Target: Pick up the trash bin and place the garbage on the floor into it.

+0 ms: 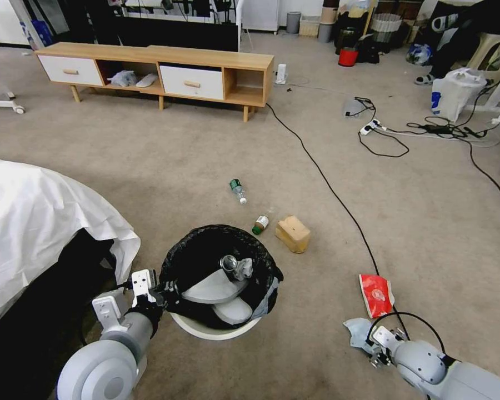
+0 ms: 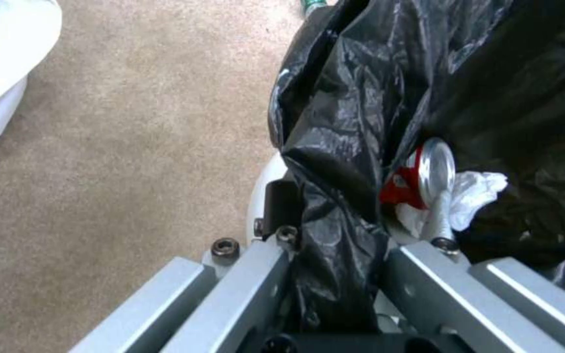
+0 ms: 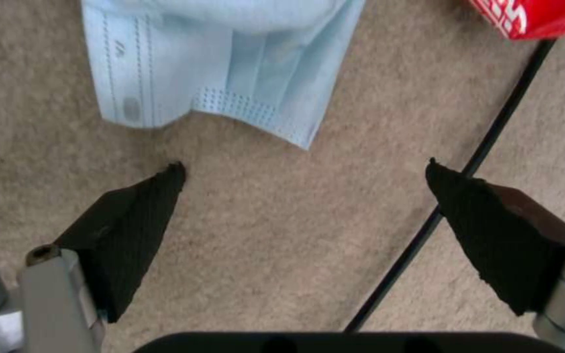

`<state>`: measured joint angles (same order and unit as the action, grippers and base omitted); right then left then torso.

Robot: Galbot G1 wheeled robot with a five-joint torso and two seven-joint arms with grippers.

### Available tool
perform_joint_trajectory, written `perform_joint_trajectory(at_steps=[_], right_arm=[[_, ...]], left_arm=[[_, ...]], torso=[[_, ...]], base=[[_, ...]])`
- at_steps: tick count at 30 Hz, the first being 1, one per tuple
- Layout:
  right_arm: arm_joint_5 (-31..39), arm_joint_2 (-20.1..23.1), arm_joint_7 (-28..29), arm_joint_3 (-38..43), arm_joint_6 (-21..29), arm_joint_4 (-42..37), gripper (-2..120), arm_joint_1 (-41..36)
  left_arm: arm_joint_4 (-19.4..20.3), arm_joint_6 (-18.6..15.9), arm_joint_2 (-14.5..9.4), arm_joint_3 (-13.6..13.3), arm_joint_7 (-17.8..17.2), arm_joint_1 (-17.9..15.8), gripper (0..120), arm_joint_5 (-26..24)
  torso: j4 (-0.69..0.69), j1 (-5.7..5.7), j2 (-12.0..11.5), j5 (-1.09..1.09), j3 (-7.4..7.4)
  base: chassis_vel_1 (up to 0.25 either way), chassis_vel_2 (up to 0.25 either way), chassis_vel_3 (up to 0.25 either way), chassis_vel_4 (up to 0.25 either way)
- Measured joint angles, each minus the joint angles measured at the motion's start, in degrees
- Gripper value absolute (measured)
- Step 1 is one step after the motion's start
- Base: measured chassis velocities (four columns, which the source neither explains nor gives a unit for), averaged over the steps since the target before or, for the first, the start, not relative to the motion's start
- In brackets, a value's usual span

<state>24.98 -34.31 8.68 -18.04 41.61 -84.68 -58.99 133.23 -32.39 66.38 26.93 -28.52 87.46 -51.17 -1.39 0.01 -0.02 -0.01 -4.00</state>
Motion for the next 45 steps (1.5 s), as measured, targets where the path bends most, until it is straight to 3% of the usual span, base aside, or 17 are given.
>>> perform_joint_trajectory(at_steps=[15,33,45], right_arm=[[-0.65,-0.82,0.81,-0.28,-0.83,0.28,92,2.19],[-0.24,1.22,1.88,-0.58,0.27,-5.26,93,1.81],[1.74,-0.49,2.88,-1.97,0.60,-6.37,93,2.89]], left_arm=[[0.10,0.36,0.12,-0.02,0.33,0.47,1,0.64],[0.14,0.54,0.84,0.06,1.06,0.91,1,1.67],[-0.32,0.59,0.43,0.06,1.06,0.19,1,1.19]], torso=[[0.05,0.00,0.00,0.03,0.01],[0.04,0.00,0.02,0.01,0.02],[0.04,0.00,0.02,0.00,0.02]], base=[[0.000,0.000,0.000,0.000],[0.000,0.000,0.000,0.000],[0.000,0.000,0.000,0.000]])
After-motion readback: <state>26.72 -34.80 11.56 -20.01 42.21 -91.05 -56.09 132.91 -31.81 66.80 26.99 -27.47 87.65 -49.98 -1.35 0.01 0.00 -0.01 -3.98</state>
